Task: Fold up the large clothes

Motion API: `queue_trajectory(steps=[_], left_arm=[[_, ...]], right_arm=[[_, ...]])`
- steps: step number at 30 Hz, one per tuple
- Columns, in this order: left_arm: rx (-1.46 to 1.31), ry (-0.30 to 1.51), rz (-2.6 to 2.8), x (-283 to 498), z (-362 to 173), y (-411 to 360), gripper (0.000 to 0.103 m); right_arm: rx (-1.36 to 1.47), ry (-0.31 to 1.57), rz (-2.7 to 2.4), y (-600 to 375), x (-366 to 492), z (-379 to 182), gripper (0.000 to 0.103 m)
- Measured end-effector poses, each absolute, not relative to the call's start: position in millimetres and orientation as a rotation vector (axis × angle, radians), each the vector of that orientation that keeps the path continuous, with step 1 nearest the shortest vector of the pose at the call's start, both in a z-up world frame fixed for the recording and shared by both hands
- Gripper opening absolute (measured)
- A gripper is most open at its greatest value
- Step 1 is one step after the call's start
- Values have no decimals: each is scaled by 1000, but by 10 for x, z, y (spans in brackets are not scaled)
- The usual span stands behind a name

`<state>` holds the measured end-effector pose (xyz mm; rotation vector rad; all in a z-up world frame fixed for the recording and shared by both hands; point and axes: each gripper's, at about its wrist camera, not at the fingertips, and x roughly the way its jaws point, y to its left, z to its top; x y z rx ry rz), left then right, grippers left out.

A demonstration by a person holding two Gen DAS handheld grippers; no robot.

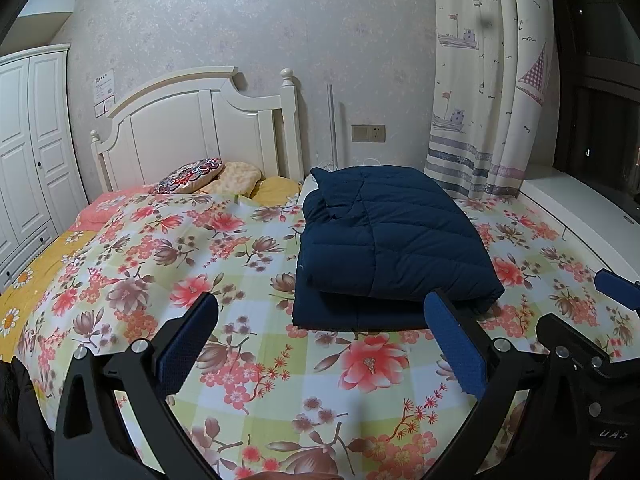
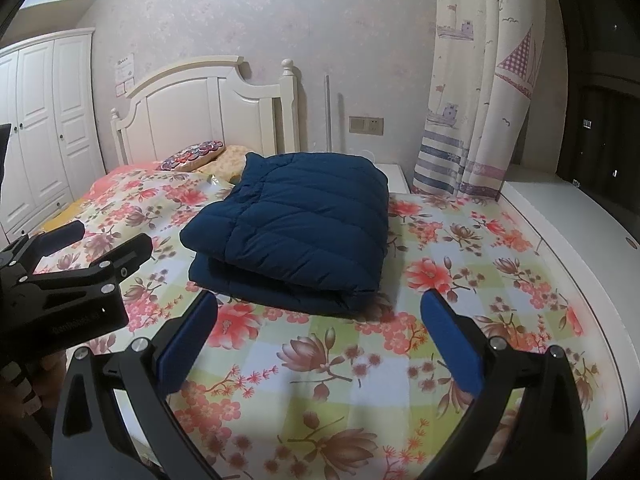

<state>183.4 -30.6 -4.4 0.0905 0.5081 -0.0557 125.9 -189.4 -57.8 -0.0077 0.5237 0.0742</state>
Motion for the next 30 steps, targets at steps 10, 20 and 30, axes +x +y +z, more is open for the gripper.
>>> queue_trajectory(steps=[10,20,30], left_arm=[[89,509,-54,1833,-40,-308,99],[89,509,-55,1834,-37,-307,99],[89,506,-53,1814,-41,-303,99]], right_arm=[[-6,527,74,-1871,1262,-572,101],[-5,529,80,-1871,1268,-575,101],[-6,528,83,-1861,1273,-582,101]])
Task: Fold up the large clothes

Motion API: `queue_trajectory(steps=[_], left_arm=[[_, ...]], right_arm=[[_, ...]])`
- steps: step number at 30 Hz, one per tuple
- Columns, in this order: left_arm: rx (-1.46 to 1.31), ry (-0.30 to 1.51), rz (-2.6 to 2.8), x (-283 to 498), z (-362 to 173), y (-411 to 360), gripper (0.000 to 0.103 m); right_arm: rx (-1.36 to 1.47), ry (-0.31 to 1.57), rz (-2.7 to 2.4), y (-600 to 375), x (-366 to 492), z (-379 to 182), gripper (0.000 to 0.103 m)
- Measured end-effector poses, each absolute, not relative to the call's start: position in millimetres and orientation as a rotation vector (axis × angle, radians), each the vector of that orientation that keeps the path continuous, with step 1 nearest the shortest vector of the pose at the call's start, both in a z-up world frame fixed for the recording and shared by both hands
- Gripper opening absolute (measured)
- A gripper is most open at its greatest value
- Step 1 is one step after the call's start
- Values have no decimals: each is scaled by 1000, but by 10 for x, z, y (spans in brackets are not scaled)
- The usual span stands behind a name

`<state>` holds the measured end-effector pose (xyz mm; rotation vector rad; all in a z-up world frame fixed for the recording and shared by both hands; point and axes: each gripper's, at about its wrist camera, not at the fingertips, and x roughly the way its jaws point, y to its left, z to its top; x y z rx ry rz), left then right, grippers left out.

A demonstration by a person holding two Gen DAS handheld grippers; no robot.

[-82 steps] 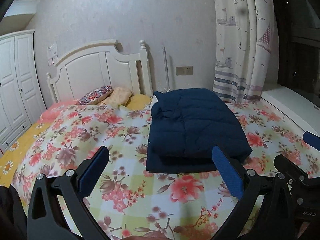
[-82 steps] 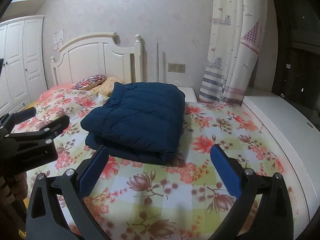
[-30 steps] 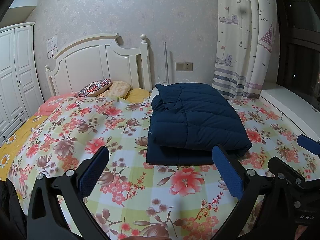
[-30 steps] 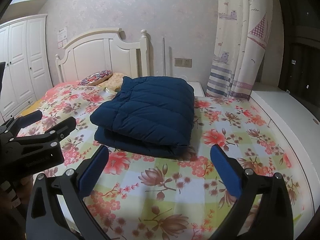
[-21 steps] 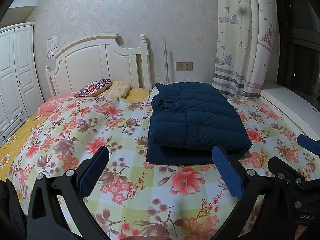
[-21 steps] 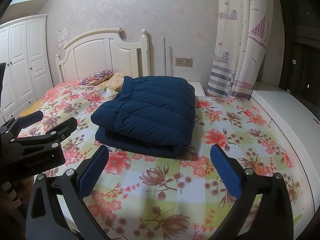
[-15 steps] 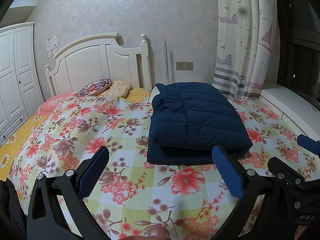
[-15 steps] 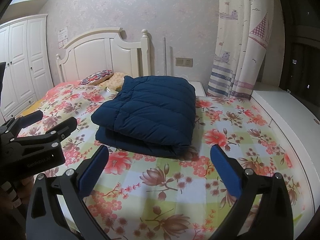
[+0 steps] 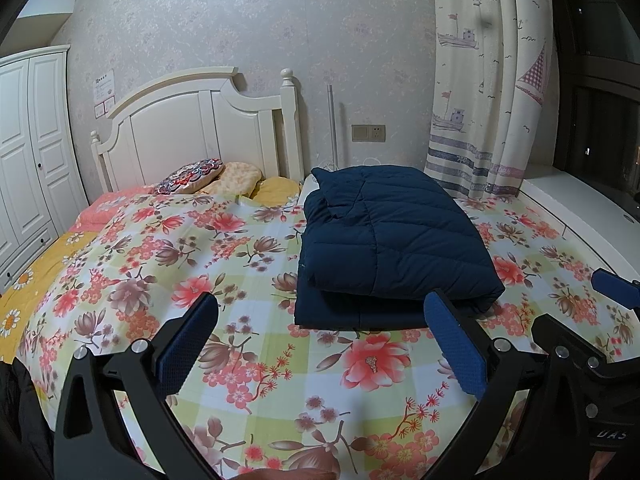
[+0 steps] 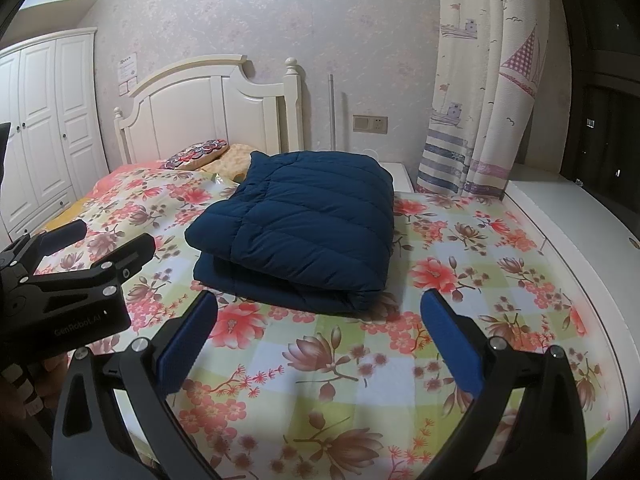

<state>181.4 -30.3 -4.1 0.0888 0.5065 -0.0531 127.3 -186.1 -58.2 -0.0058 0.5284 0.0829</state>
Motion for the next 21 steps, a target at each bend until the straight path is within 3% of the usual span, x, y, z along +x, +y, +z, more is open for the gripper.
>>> queue_trajectory(steps=[21], left_arm=[[99,514,-80,1891,-50,-306,99]], right_arm=[[-7,540,89,-1912,1323,-593,101]])
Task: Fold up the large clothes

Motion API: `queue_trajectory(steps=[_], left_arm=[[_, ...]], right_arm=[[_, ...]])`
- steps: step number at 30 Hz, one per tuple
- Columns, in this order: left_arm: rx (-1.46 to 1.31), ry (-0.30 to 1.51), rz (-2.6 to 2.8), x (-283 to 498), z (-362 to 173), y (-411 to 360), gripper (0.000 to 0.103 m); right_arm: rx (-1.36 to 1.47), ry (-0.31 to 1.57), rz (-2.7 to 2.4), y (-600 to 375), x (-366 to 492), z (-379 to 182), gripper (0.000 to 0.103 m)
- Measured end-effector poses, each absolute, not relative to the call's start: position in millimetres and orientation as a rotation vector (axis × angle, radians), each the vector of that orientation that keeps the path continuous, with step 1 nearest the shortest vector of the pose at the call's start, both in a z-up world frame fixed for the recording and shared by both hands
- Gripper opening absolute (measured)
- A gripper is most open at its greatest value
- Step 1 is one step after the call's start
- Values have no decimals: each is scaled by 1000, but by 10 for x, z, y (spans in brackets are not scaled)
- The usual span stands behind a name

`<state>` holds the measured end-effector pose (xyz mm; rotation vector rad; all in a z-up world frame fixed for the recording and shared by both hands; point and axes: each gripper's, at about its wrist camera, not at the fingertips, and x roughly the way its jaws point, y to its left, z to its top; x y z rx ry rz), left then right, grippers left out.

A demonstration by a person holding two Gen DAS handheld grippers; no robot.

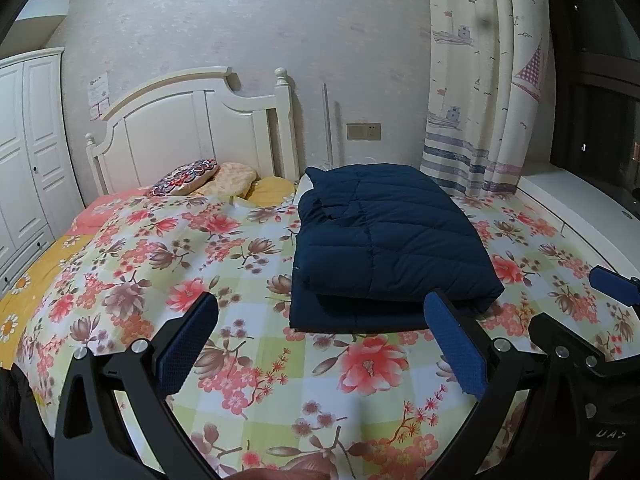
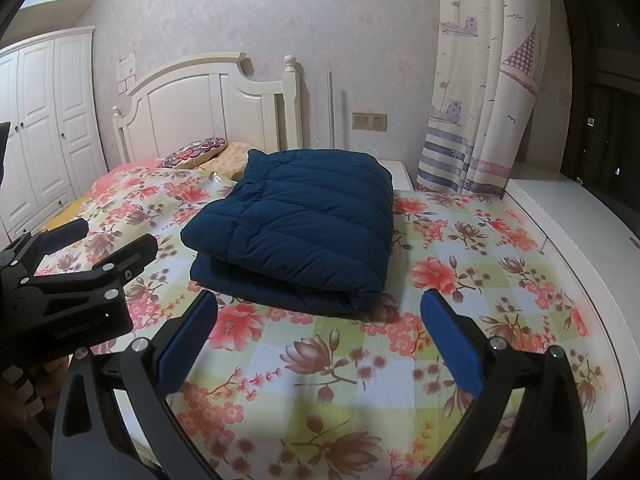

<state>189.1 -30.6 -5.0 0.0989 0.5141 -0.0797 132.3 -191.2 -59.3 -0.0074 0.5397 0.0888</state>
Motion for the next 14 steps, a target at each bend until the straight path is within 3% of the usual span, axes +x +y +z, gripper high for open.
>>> queue_trajectory(steps=[5,9,14], left_arm=[[101,492,-73,1964,-85,-328,99],[73,577,-115,2240,-188,-213,99],[110,647,-23,2889,-253,560,99]], right_arm=[[-13,562,85,-1918,1441,-643,101],[-23,596,94,-1991,1637,-721,101],[-29,611,-45,-2841,1997,-520,101]])
